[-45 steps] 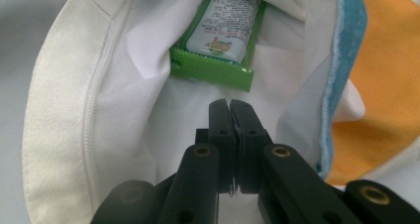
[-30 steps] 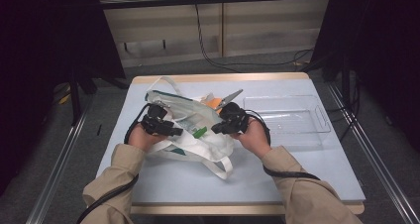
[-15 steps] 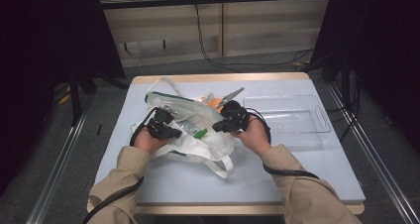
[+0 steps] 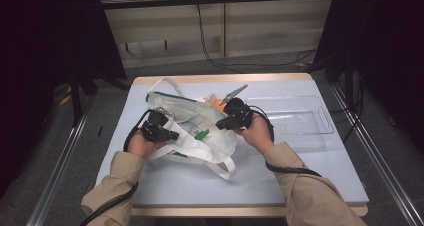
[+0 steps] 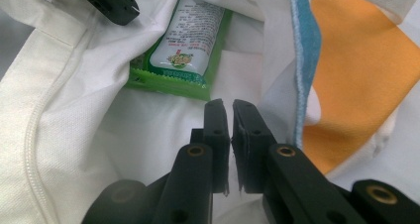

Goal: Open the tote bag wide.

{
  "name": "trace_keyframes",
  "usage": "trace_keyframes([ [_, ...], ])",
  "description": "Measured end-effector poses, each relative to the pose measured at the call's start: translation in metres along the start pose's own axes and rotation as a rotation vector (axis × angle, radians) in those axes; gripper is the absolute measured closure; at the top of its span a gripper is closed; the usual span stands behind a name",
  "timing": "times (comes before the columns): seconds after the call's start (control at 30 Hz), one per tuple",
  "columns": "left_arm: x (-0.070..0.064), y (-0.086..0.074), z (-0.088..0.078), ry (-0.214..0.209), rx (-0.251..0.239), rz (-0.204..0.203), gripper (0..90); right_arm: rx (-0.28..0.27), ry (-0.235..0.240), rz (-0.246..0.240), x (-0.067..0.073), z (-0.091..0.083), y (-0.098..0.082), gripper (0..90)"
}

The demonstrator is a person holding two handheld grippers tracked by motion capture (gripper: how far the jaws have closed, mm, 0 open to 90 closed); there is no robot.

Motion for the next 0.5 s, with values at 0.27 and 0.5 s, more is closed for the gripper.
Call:
trace_keyframes([
  [0.27, -0.011, 0.013, 0.003, -0.029, -0.075, -0.076, 55.1, -0.007, -0.001, -0.003, 0.0, 0.0, 0.002, 85.1],
  [0.5, -0.018, 0.007, 0.018, -0.02, -0.025, -0.022, 29.5, -0.003, -0.001, -0.004, 0.001, 0.0, 0.001, 84.5],
])
Point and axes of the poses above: each handheld gripper's, and its own axes: z roughly forward along the jaws, y roughly out of its top, x roughly to its left, the point moved 8 cm from there along z, roughly forward along the jaws, and after that the axes turned 4 degrees about y, right-handed, at the moved point
